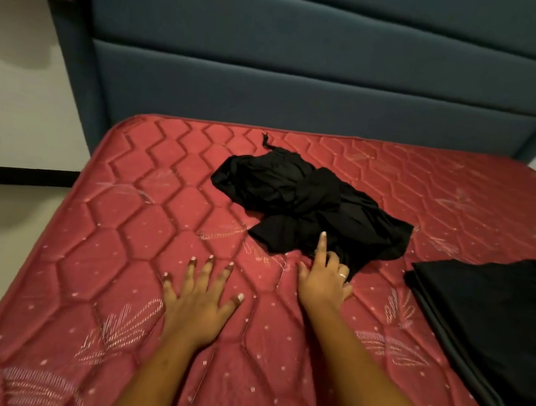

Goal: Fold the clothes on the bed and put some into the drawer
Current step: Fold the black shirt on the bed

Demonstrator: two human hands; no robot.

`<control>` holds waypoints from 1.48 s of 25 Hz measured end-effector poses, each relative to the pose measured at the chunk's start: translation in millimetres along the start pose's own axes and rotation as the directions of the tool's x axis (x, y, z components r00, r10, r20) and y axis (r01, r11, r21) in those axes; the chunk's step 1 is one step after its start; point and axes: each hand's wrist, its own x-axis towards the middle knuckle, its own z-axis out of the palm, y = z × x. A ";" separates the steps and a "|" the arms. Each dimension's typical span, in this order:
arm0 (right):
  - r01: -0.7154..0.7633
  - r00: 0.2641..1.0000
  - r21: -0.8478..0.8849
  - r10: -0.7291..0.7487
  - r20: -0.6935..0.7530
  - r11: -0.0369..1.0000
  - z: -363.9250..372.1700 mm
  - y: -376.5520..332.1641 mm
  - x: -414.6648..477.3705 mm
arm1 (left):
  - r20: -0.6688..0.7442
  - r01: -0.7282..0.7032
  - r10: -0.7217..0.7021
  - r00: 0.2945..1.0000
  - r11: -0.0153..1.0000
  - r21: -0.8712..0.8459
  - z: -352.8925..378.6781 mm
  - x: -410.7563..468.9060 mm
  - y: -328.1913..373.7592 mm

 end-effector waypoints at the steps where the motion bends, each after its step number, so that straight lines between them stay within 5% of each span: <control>1: 0.006 1.000 0.004 -0.006 0.001 1.000 -6.0 5.6 14.0 | 0.001 -0.012 0.012 1.000 1.000 0.012 0.9 -0.5 1.1; 6: 0.145 0.974 -0.254 -0.092 0.207 0.956 -30.0 -6.4 -15.5 | 0.204 0.016 -0.006 0.979 0.999 -0.049 -9.5 -3.5 7.3; 9: 0.258 0.914 -0.193 -0.175 0.365 0.947 -48.2 -31.4 -83.4 | 0.359 0.023 0.025 0.933 0.992 -0.128 -17.2 -35.9 24.1; 14: 0.456 0.736 -0.061 -0.338 0.586 0.888 -95.4 -30.7 -190.4 | 0.406 0.134 0.068 0.911 0.884 -0.447 -22.7 -136.7 31.8; 18: 0.477 0.534 0.239 -0.495 0.685 0.846 -128.7 -17.6 -266.0 | 0.380 0.266 0.126 0.916 0.517 -0.813 -41.8 -214.6 15.9; 22: 0.365 0.496 0.502 -0.620 0.608 0.784 -183.8 -15.7 -310.7 | 0.361 0.361 0.030 0.932 0.005 -0.933 -96.7 -276.7 7.8; 24: 0.328 0.492 0.575 -0.655 0.573 0.750 -211.4 -20.7 -324.9 | 0.297 0.276 -0.089 0.951 -0.199 -0.940 -131.6 -287.8 14.6; 28: 0.291 0.421 0.716 -0.757 0.500 0.635 -267.6 -31.0 -344.9 | 0.203 0.208 -0.117 0.972 0.031 -0.978 -173.6 -297.6 16.0; 32: 0.197 0.271 0.631 -0.660 0.700 0.750 -324.4 -29.0 -353.8 | -0.098 0.032 -0.307 0.947 0.393 -0.919 -207.0 -308.5 17.7; 35: 0.278 0.280 0.331 -0.405 0.870 0.902 -332.1 -22.7 -346.4 | -0.399 -0.026 -0.417 0.816 0.665 -0.747 -247.7 -320.5 26.3; 37: 0.385 0.357 0.044 -0.193 0.914 0.922 -331.6 -11.0 -338.0 | -0.473 -0.105 -0.431 0.769 0.644 -0.758 -281.1 -326.6 31.0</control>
